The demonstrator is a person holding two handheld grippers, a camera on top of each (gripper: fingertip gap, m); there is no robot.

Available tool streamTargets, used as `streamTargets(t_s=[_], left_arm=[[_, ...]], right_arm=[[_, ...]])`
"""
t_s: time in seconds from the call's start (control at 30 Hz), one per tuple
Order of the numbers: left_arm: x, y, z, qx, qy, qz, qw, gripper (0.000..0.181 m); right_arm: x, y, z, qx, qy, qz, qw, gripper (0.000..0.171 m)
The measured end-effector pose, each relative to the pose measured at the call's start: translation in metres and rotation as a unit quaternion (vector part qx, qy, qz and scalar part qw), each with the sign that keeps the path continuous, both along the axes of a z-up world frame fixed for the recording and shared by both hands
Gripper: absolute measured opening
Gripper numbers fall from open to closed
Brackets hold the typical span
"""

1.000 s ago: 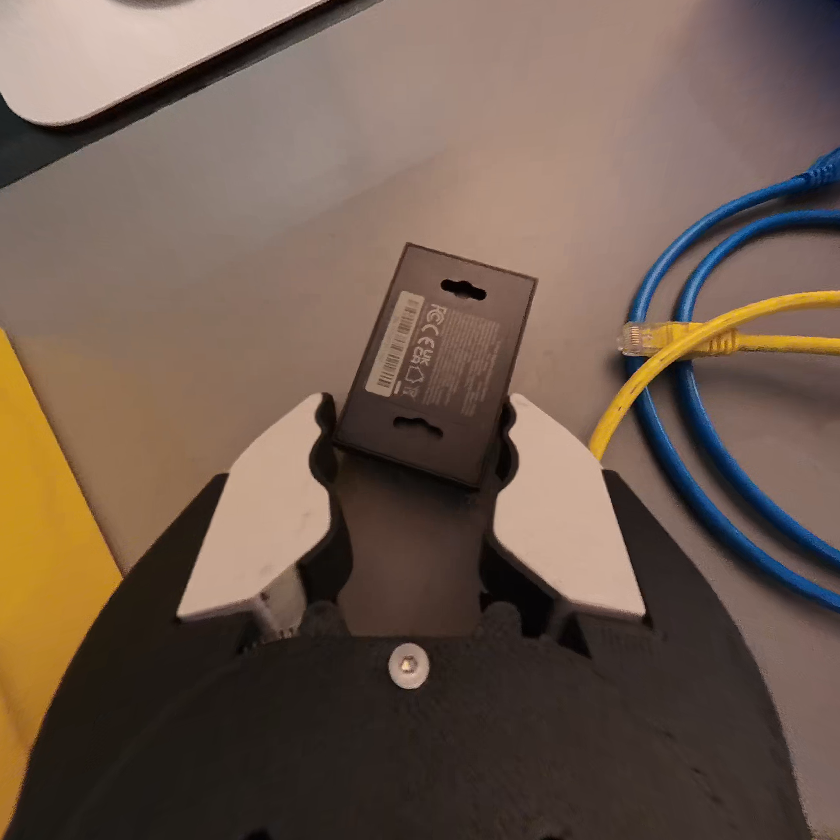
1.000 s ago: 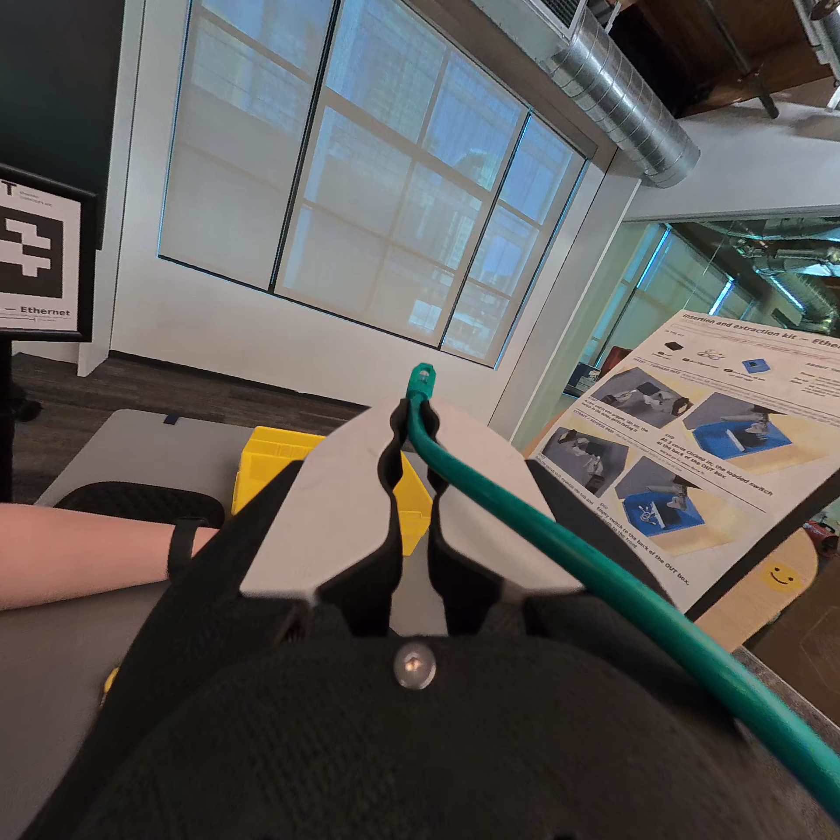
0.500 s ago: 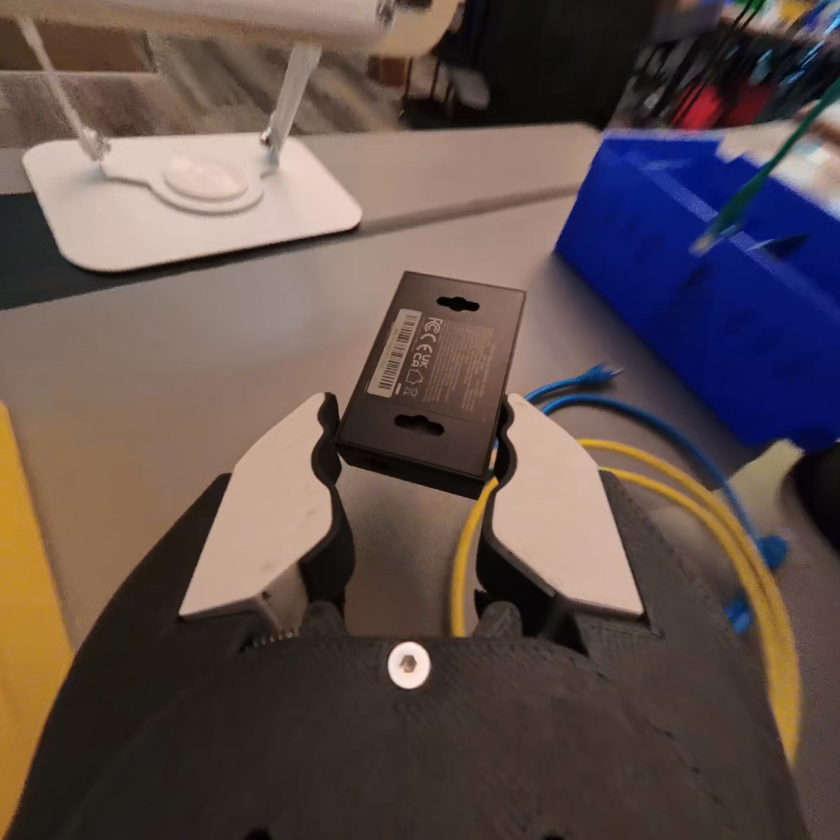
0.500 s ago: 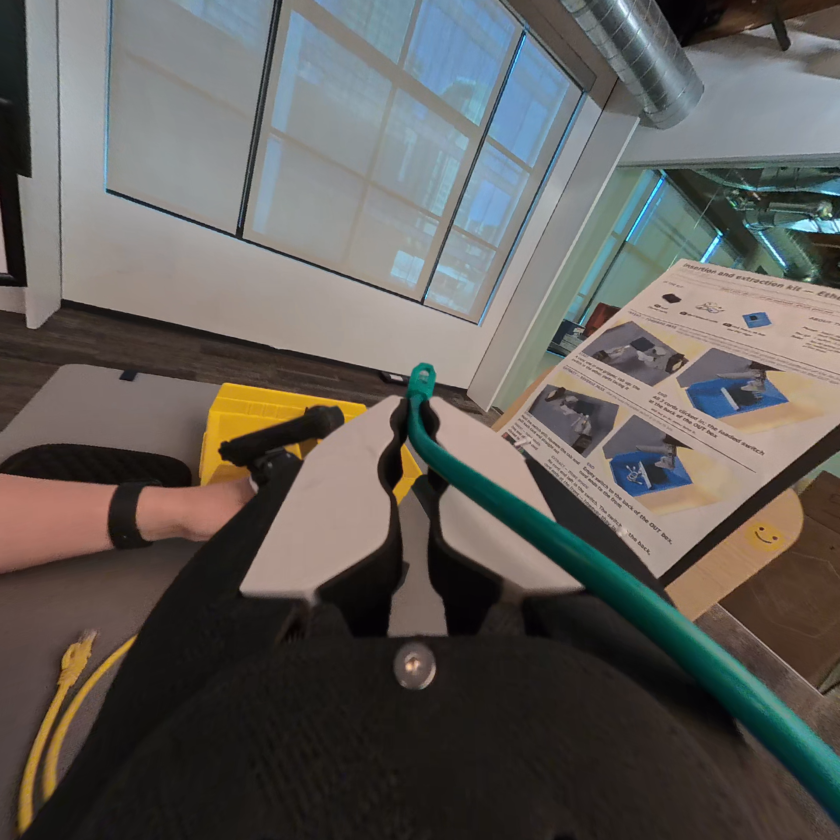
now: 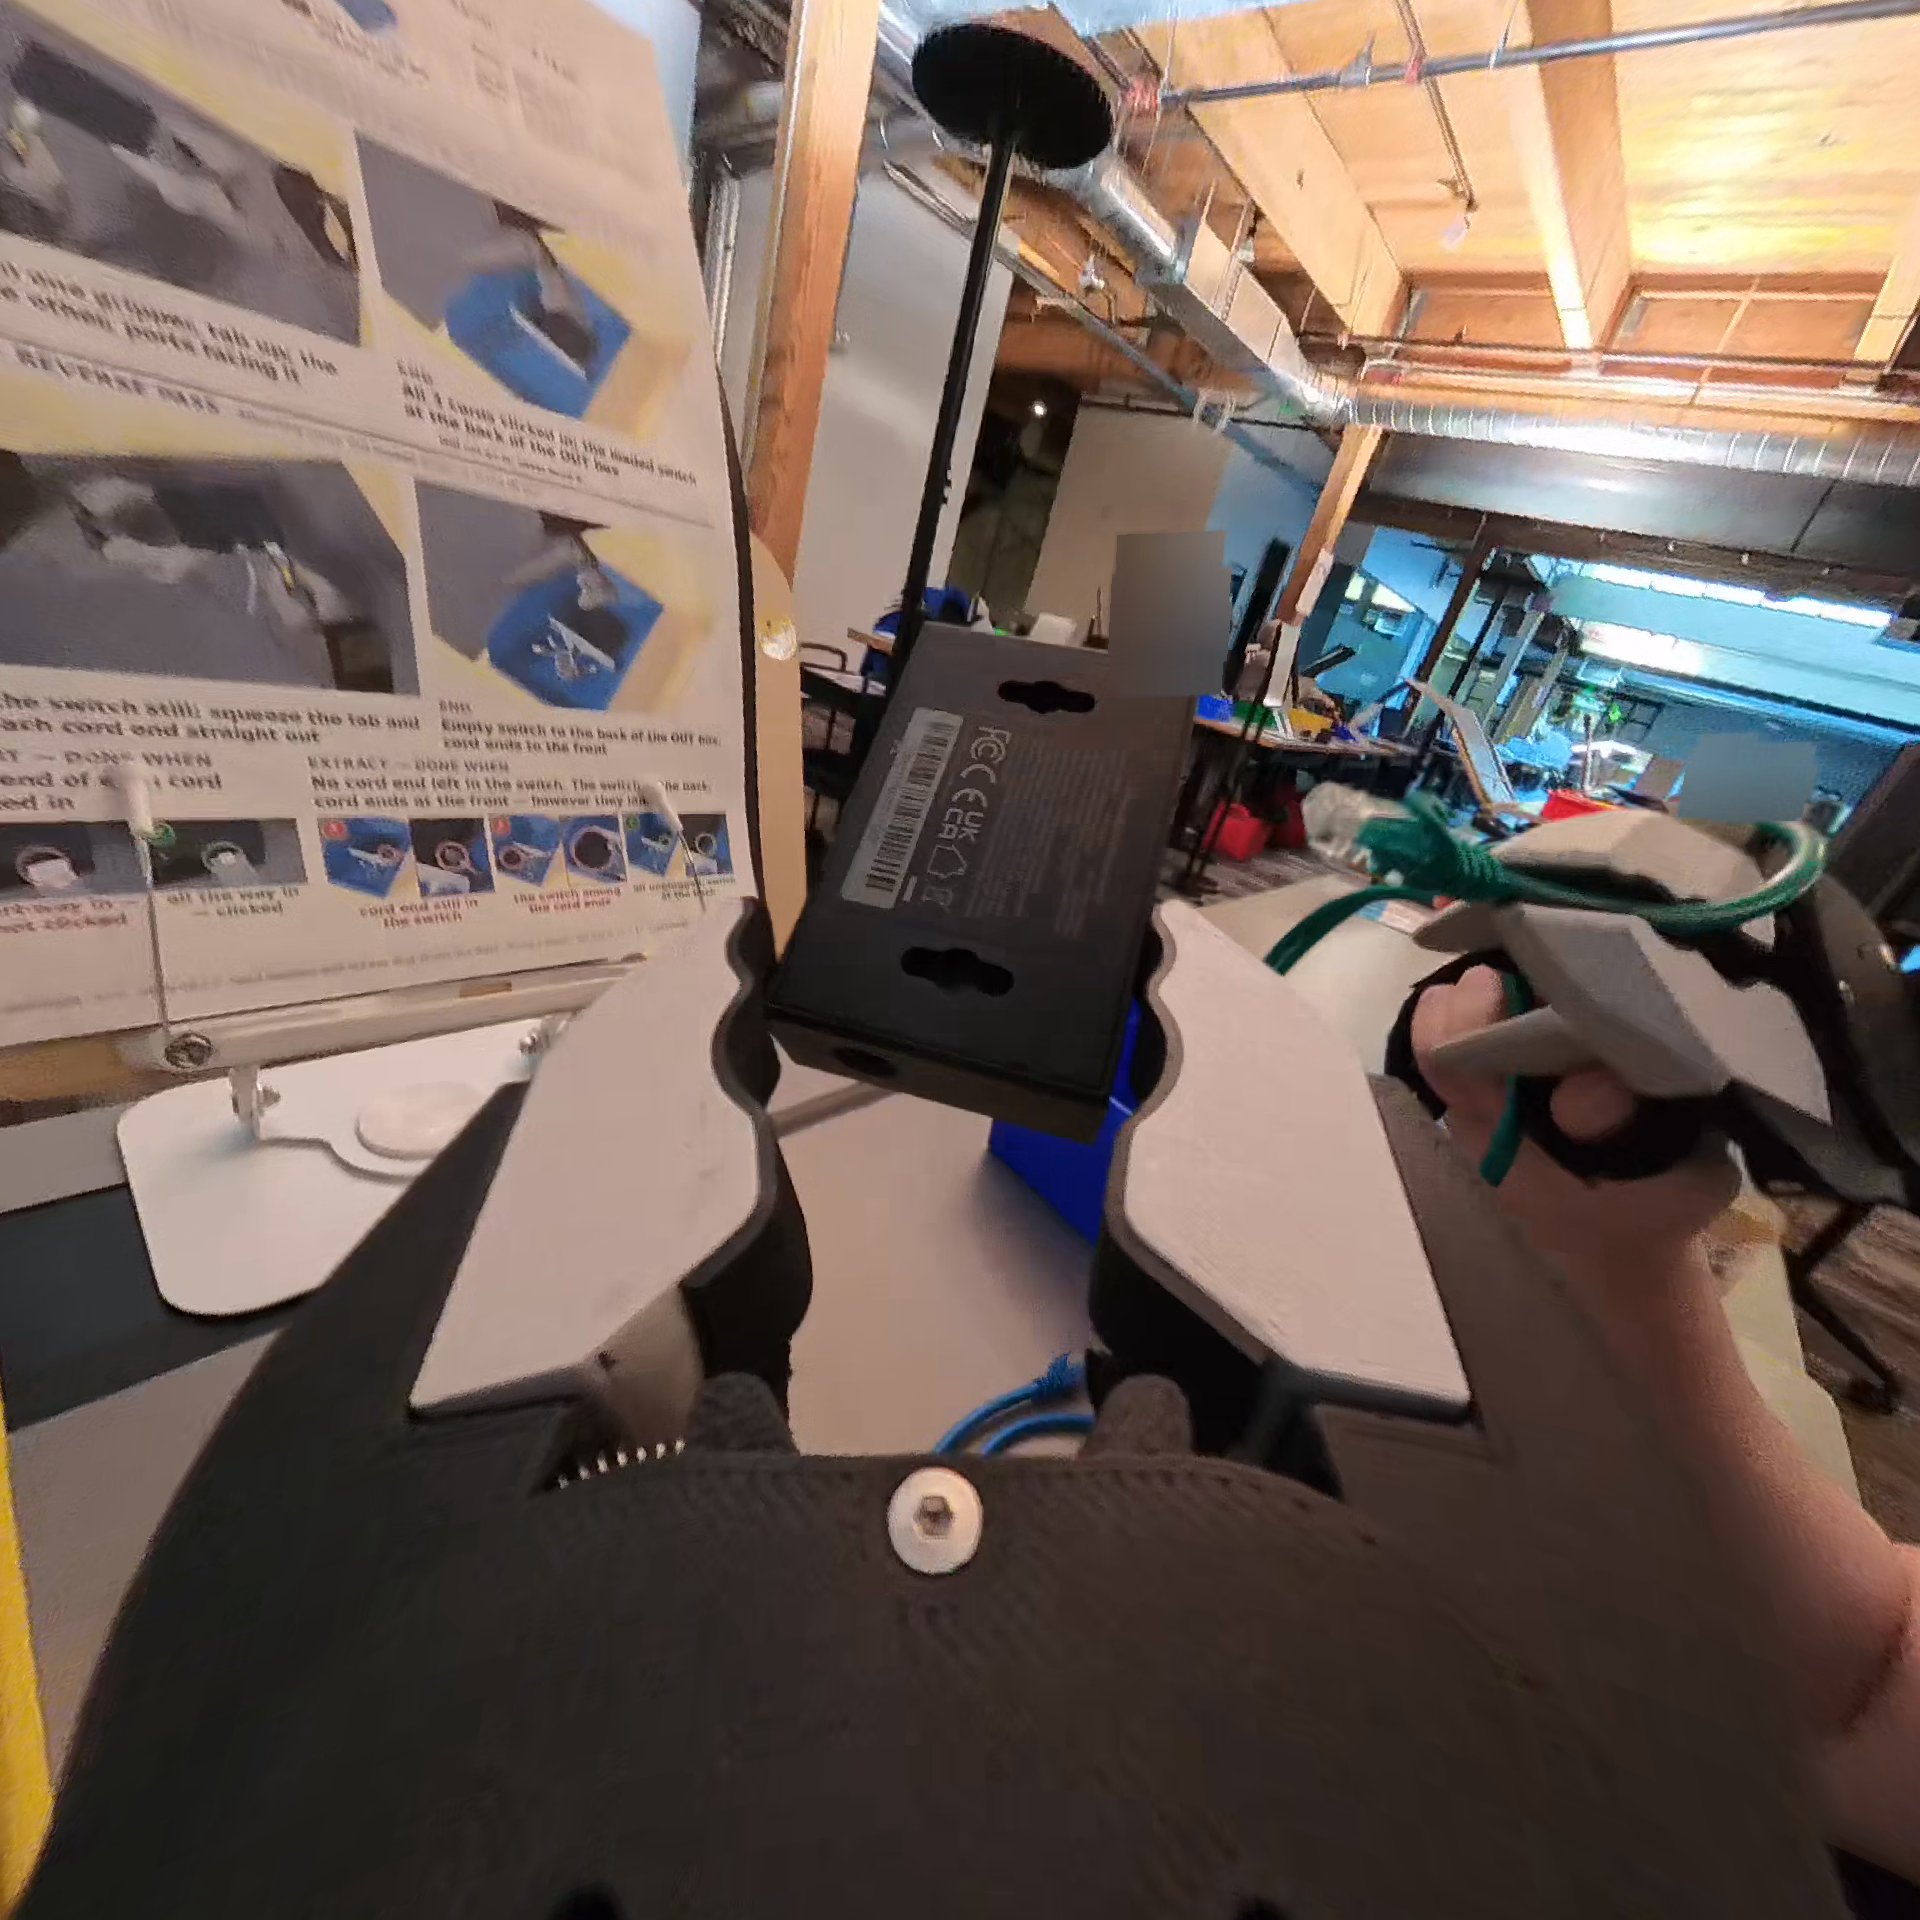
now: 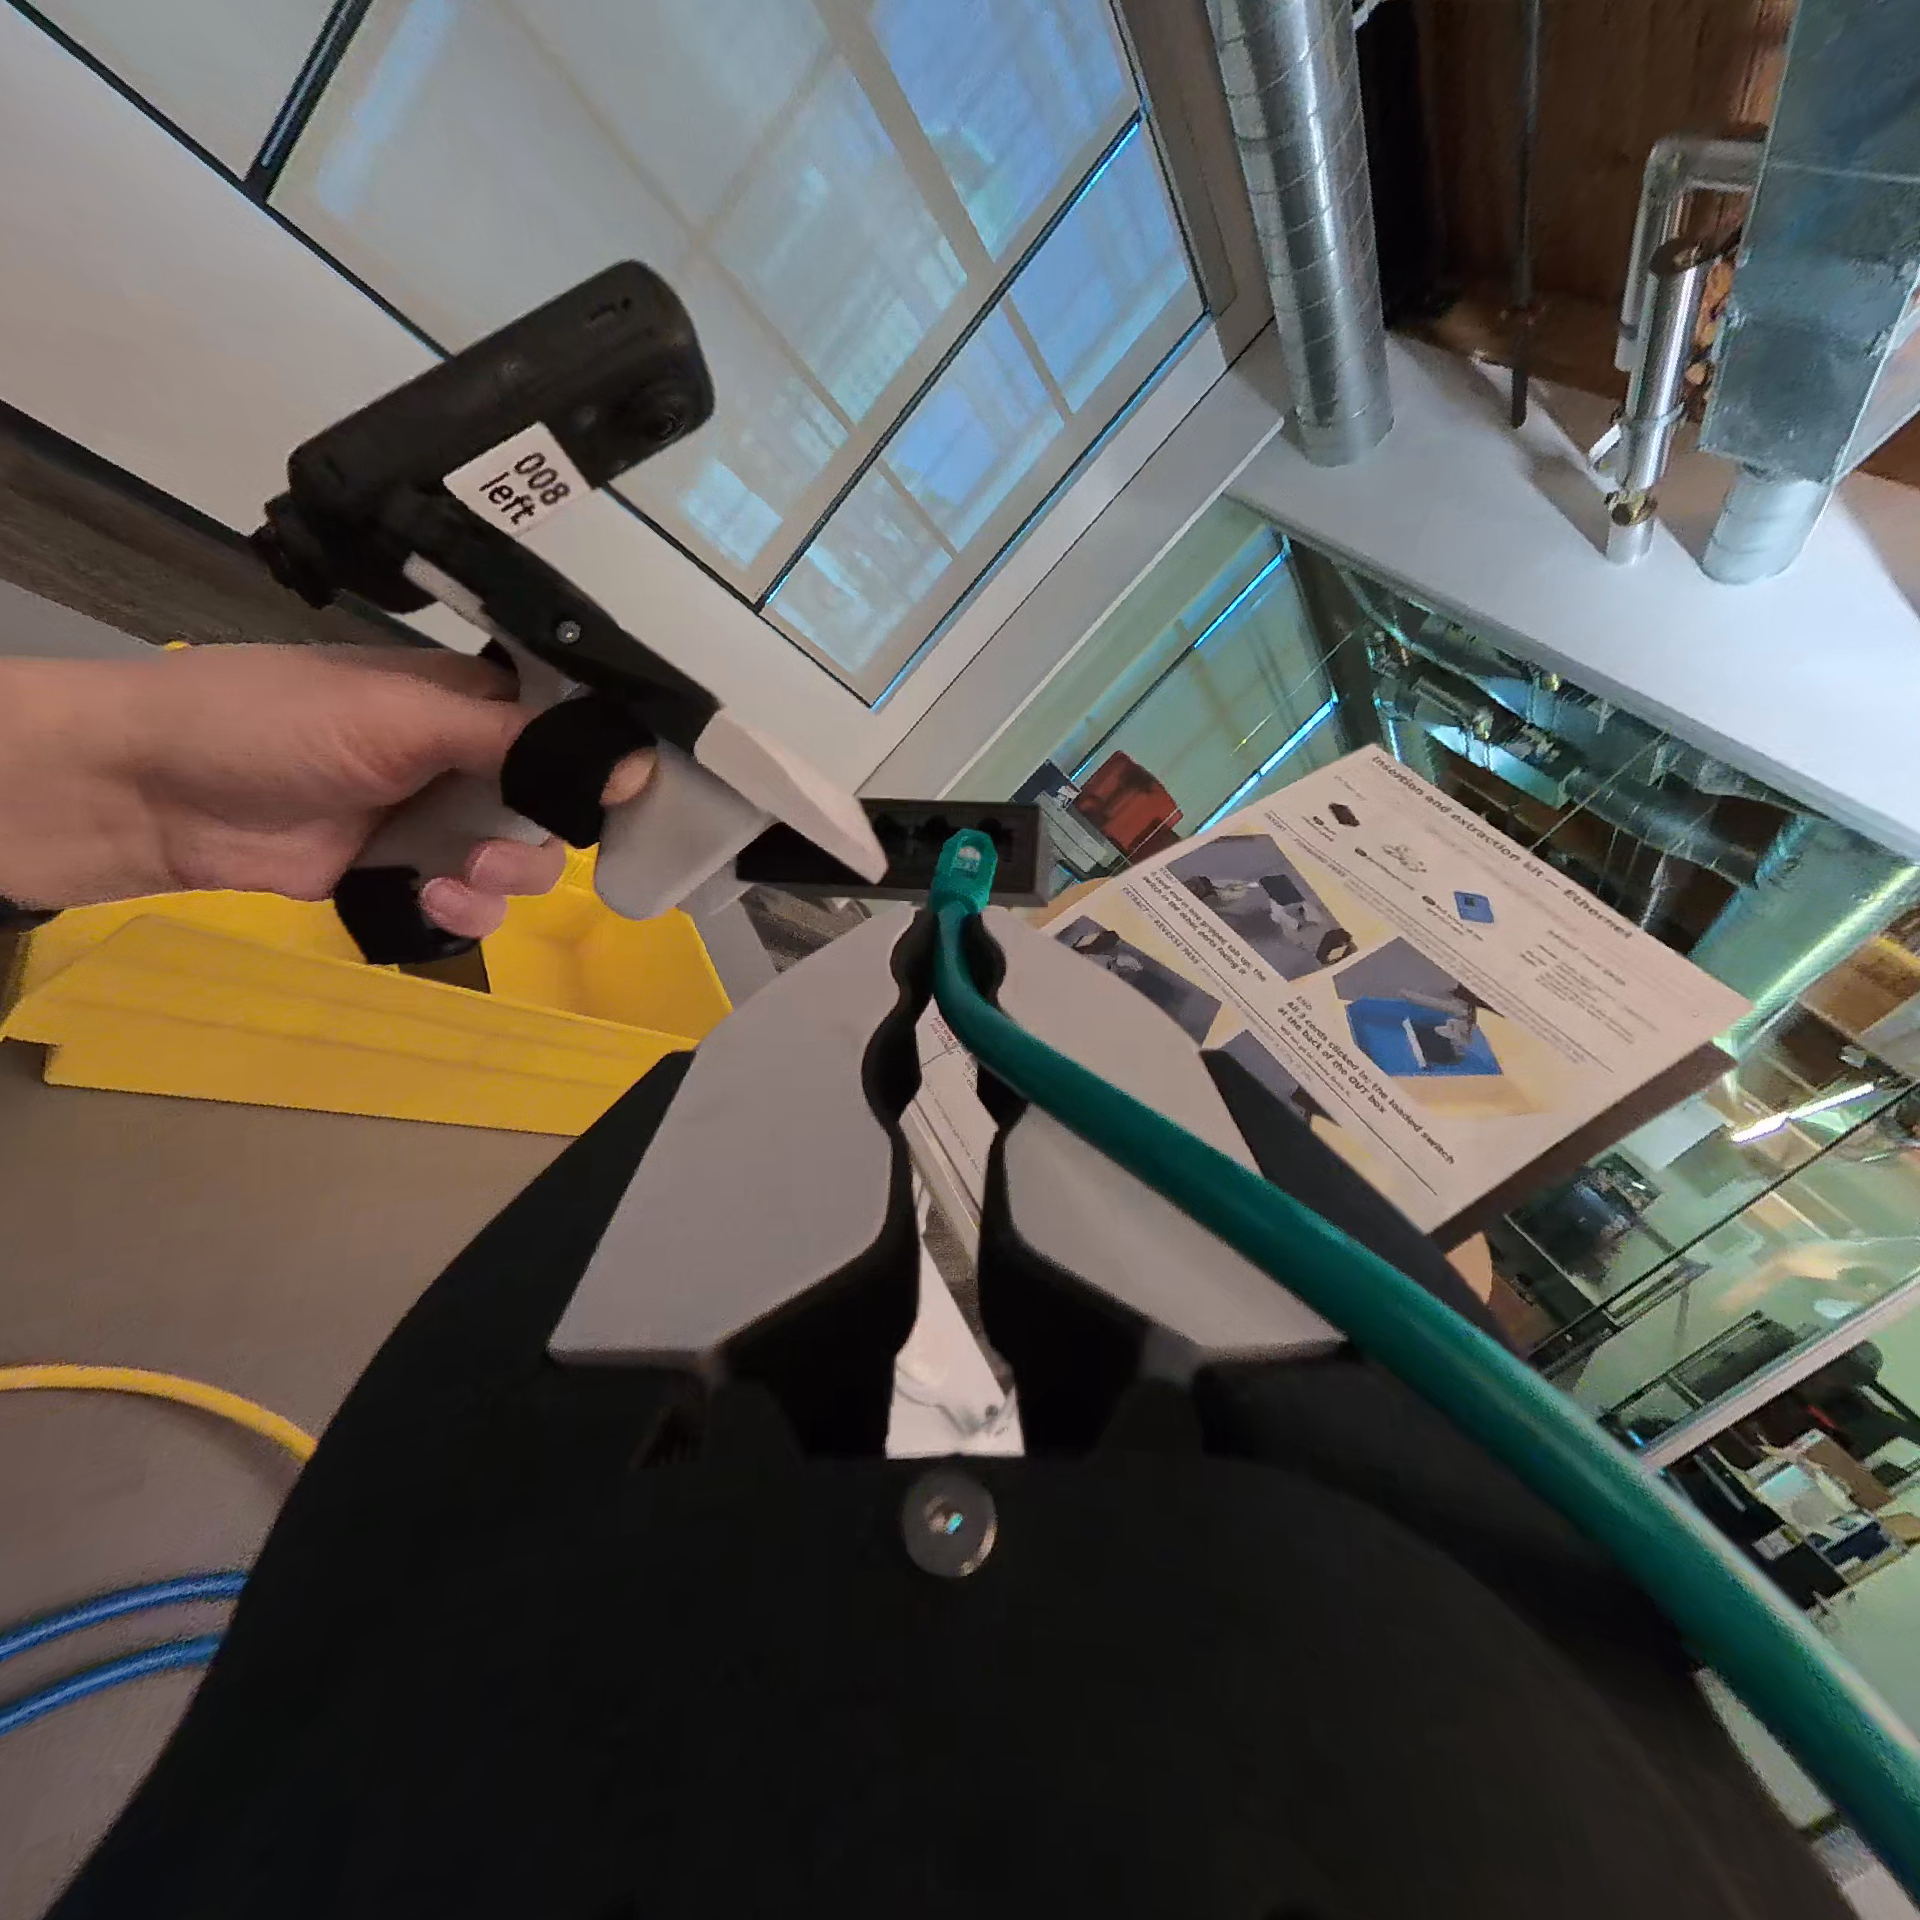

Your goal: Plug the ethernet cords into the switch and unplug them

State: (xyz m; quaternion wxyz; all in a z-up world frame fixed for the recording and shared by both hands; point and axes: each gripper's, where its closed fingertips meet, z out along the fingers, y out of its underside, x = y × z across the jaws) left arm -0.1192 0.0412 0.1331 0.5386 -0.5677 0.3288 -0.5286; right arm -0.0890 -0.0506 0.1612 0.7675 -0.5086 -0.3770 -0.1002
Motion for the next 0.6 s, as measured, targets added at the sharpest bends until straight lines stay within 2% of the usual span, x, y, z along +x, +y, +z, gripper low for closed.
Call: streamTargets(t_s=[0.4,0.6], left_arm=[[0.004,-0.025,0.013,0.043,0.004,-0.002,0.999,0.066],[0.004,-0.03,0.016,0.093,0.032,0.038,0.994,0.066]], right_arm=[[-0.01,-0.004,0.002,0.024,-0.017,-0.01,1.0,0.006],[-0.011,-0.005,0.001,0.04,-0.058,-0.04,0.997,0.006]])
